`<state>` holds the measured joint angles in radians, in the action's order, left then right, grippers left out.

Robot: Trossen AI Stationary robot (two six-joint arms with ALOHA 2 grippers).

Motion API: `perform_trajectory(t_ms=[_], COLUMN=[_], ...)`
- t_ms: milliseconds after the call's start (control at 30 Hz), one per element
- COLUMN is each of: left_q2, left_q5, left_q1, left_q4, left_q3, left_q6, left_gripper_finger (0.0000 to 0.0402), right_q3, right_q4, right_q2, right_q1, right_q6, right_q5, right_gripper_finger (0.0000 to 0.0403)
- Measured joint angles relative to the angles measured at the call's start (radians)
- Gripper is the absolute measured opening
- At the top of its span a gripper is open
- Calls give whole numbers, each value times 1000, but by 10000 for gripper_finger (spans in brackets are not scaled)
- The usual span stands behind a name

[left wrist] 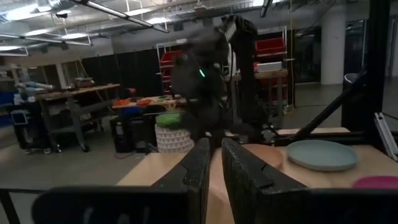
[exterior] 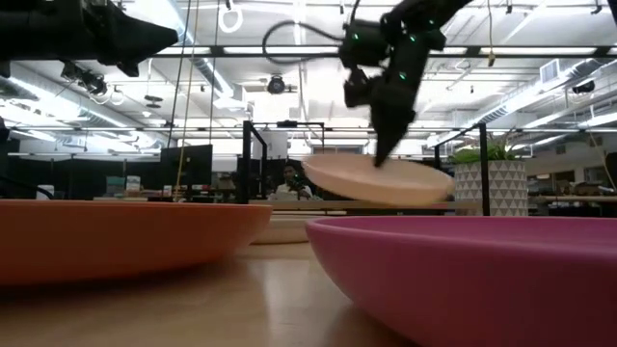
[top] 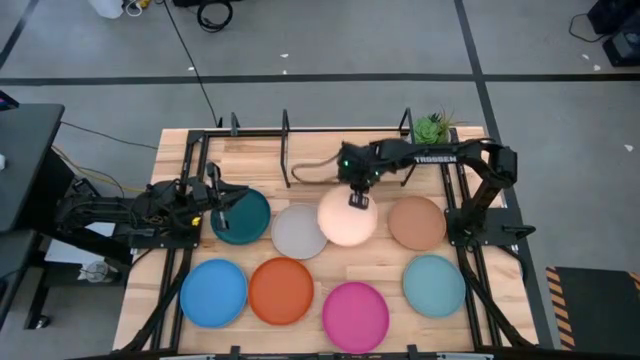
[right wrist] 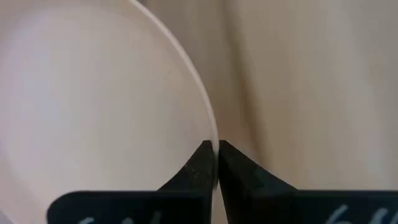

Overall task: Place and stack plates onto a shelf
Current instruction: Put the light pink plate on the shelf

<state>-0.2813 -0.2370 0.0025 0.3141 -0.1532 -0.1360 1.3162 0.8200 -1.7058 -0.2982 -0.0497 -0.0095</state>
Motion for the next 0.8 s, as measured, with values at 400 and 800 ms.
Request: perform_trajectory(t_ms=[400,800], left_q2=[-125,-216], left_q5=[128,127], left_q1=[0,-1], left_q4=[-8,69], left_q3=[0,0], left_q6=[79,141], left_gripper_finger=[50,50], right_q3=[184,661], right_q4=[-98,191], right_q2=[-26,-390], right_q1=[-281,-292], right_q6=[78,12], right_q5=[-11,-39], right_gripper_finger=[18,19])
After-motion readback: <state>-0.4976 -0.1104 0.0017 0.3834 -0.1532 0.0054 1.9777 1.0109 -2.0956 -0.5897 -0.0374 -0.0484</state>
